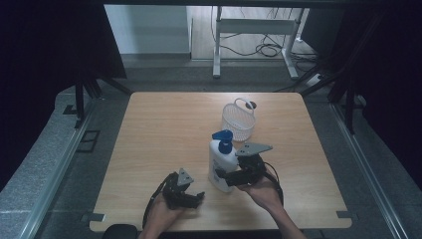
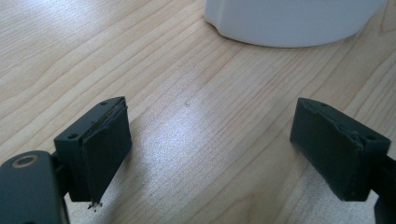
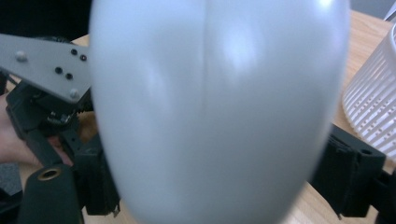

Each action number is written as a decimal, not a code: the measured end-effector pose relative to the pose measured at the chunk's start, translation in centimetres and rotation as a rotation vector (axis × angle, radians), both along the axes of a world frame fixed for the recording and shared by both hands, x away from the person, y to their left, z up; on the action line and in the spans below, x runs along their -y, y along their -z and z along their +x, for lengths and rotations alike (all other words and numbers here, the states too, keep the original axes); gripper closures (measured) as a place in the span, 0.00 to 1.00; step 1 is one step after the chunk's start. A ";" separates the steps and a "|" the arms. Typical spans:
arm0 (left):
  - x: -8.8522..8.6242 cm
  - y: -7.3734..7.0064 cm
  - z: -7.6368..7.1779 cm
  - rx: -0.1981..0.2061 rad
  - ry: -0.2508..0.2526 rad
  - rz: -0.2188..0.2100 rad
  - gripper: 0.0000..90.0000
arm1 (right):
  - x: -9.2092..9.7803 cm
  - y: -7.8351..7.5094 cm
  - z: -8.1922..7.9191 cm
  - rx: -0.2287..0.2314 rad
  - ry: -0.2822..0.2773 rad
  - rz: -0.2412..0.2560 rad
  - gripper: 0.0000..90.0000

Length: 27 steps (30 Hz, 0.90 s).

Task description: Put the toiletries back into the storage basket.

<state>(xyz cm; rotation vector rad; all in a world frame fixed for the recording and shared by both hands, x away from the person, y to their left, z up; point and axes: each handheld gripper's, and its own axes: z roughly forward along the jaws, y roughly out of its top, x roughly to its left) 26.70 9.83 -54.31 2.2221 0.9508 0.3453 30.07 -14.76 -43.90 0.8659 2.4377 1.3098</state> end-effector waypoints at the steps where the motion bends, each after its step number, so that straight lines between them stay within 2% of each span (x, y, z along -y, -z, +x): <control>1: 0.0 0.0 0.0 0.000 0.000 0.000 0.13 | -0.1 -0.1 0.0 0.004 0.000 -0.001 0.19; 8: 0.0 0.0 0.0 0.000 -0.002 0.000 0.13 | -0.8 -0.5 0.3 0.025 0.007 -0.013 0.28; 12: 0.0 0.0 0.0 0.000 -0.003 -0.001 0.13 | -0.9 -0.7 0.3 0.032 -0.010 -0.029 0.39; 19: 0.1 0.0 0.0 0.000 -0.006 -0.003 0.13 | -1.0 -0.8 0.2 0.048 -0.011 -0.051 0.41; 27: 0.0 0.0 0.0 0.000 -0.004 0.000 0.13 | -0.7 -1.1 0.7 0.033 -0.019 -0.057 0.41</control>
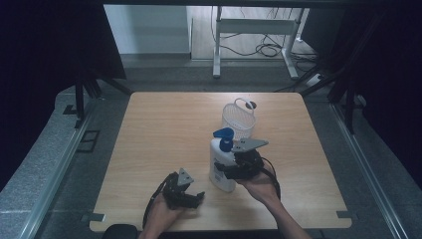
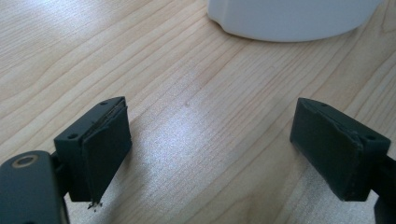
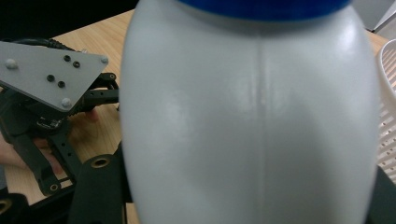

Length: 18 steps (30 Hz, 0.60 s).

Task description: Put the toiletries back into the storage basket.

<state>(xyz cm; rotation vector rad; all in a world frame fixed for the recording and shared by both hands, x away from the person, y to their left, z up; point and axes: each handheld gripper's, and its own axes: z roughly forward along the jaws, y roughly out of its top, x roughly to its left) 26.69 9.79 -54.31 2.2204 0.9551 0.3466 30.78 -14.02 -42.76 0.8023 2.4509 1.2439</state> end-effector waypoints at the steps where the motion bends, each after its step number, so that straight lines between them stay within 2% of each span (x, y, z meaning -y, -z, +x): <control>1: 0.0 0.0 0.0 0.000 0.000 0.000 0.13 | 0.1 -0.1 0.1 -0.001 -0.002 0.001 0.41; 18: 0.0 0.0 0.0 0.001 0.001 -0.001 0.13 | 1.2 -2.5 2.1 -0.007 -0.075 0.000 0.41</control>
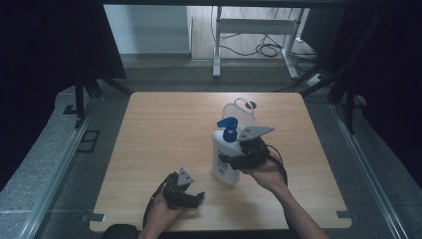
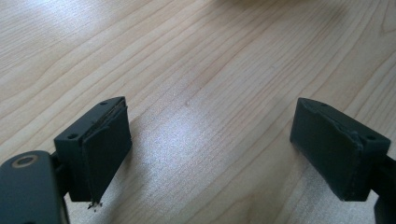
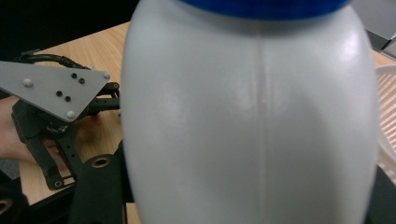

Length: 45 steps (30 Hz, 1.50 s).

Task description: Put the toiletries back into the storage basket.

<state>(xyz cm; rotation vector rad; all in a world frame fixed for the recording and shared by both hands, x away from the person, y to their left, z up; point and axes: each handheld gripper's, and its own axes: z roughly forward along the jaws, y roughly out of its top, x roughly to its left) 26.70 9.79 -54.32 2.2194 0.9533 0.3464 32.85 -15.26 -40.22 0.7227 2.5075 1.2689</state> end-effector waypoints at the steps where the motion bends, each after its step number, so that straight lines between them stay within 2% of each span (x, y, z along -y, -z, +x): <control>1: 0.0 0.0 0.0 0.000 0.000 0.000 0.13 | 0.1 -0.1 0.2 -0.003 -0.001 0.003 0.41; 18: 0.0 0.0 0.0 0.001 0.003 0.003 0.13 | 1.2 -1.9 2.5 0.004 -0.038 0.008 0.41; 30: 0.0 0.0 0.0 0.000 0.002 0.002 0.13 | 1.9 -3.2 4.0 -0.006 -0.036 0.014 0.41; 38: 0.0 0.0 0.0 0.001 0.001 0.002 0.13 | 2.1 -4.1 5.1 0.000 -0.030 0.021 0.41; 45: 0.0 0.0 0.0 0.001 -0.001 -0.002 0.13 | 2.3 -5.5 6.1 0.015 -0.020 0.018 0.41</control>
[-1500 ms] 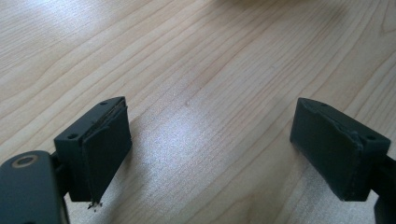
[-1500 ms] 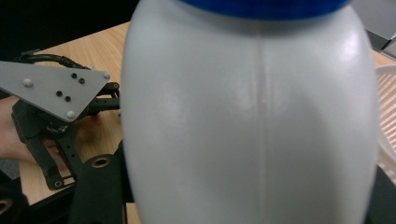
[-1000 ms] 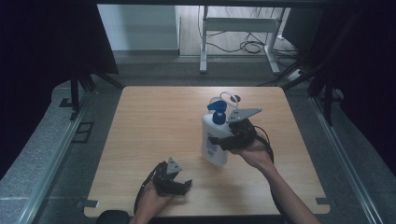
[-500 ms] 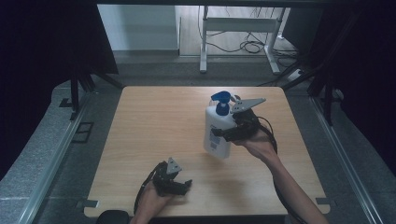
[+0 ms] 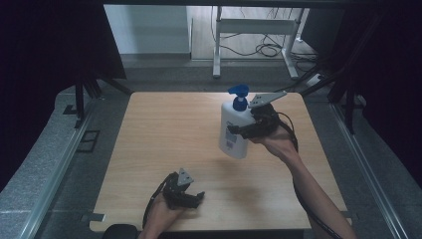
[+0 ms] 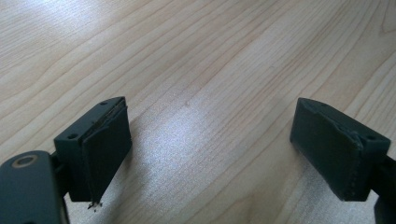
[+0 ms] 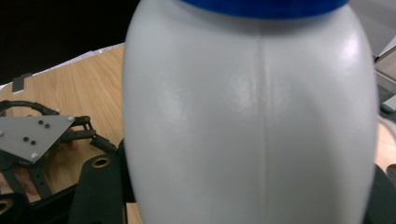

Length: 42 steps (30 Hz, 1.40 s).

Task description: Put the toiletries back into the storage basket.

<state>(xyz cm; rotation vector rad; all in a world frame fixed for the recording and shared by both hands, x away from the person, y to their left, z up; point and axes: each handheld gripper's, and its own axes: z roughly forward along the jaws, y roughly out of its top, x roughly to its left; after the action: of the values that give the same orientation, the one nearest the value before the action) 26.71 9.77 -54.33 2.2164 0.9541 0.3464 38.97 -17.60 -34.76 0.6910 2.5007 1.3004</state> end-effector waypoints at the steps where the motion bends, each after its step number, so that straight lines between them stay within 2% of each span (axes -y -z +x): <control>1: 0.0 0.0 0.0 0.000 0.000 0.000 0.13 | 0.0 -0.1 0.1 0.000 0.001 0.001 0.41; 17: 0.0 0.0 0.0 -0.001 -0.001 -0.001 0.13 | 0.5 -2.4 2.6 0.006 0.029 0.022 0.41; 26: 0.0 0.0 0.0 -0.002 0.000 -0.002 0.13 | 0.7 -3.9 4.0 0.024 0.053 0.007 0.42; 42: 0.0 0.0 0.0 -0.002 -0.001 -0.002 0.13 | 1.3 -4.6 6.6 0.038 0.119 0.007 0.42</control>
<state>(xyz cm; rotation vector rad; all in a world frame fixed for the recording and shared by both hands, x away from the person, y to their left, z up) 26.71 9.73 -54.33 2.2153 0.9561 0.3431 45.61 -18.94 -30.12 0.7964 2.3873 1.2683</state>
